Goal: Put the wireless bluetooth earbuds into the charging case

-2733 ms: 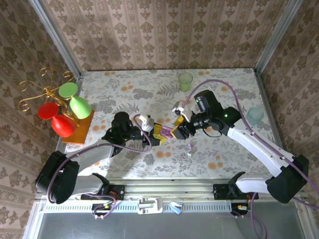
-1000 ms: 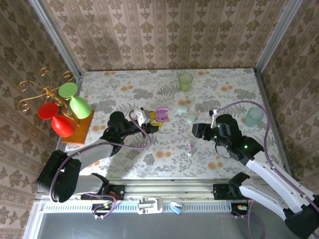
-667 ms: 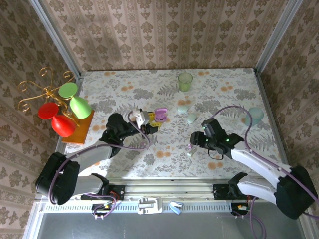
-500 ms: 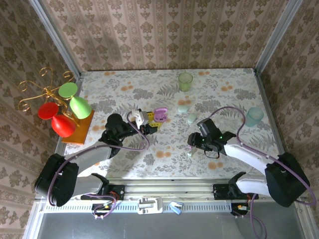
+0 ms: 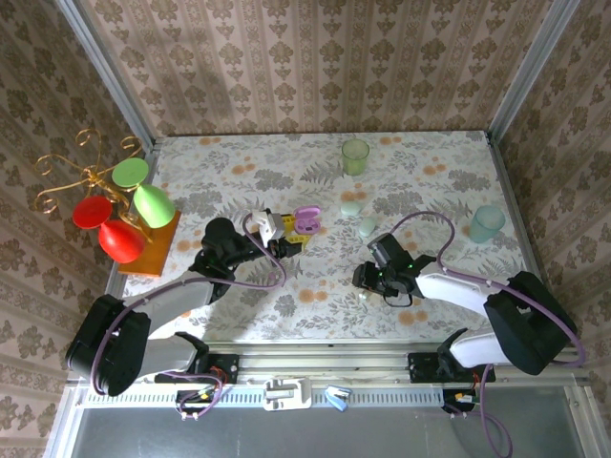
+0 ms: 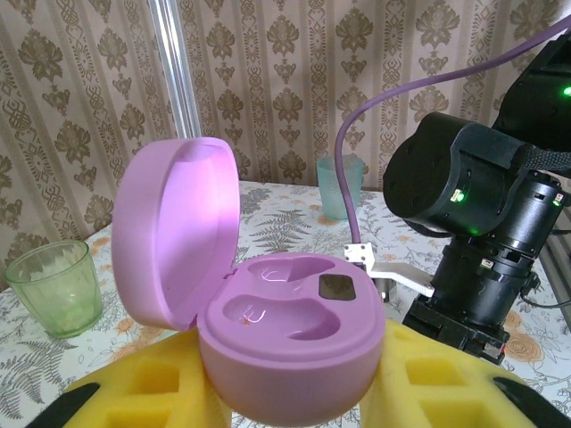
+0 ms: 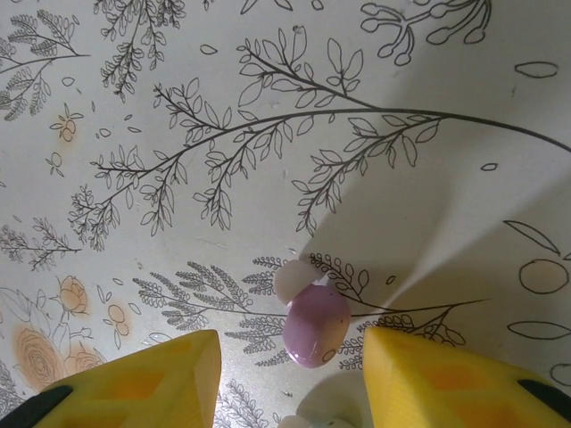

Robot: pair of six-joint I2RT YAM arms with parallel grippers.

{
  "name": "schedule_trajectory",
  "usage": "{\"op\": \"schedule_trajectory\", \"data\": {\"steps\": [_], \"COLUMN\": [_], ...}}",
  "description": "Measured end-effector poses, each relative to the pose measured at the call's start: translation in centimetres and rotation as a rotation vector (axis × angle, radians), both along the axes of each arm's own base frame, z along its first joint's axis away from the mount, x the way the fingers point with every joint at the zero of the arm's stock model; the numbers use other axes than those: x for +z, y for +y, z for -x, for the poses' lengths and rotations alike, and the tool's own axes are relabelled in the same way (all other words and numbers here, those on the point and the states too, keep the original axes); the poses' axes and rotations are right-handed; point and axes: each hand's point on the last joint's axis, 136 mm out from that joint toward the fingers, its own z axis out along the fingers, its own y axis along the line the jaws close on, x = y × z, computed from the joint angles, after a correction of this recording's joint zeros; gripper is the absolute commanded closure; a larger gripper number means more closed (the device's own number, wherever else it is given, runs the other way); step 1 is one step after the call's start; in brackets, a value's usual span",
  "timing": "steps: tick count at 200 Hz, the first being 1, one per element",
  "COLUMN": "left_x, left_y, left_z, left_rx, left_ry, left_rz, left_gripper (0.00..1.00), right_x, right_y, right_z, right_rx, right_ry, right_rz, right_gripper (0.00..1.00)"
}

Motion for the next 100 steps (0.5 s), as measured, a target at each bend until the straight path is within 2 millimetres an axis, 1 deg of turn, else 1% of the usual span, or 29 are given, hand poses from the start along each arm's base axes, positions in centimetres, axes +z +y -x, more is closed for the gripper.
{"op": "schedule_trajectory", "data": {"steps": [58, 100], "left_x": [0.0, 0.0], "left_y": [0.0, 0.0], "left_z": [0.0, 0.0], "left_rx": [0.000, 0.000], "left_ry": [0.001, 0.001], "left_rz": [0.000, -0.001], "left_gripper": [0.77, 0.77], "right_x": [0.0, 0.2], "right_y": [1.1, 2.6], "right_z": [-0.1, 0.0], "right_rx": [0.005, 0.032], "right_ry": [0.002, 0.006], "right_rz": [-0.012, -0.038], "right_gripper": [0.55, 0.55]}}
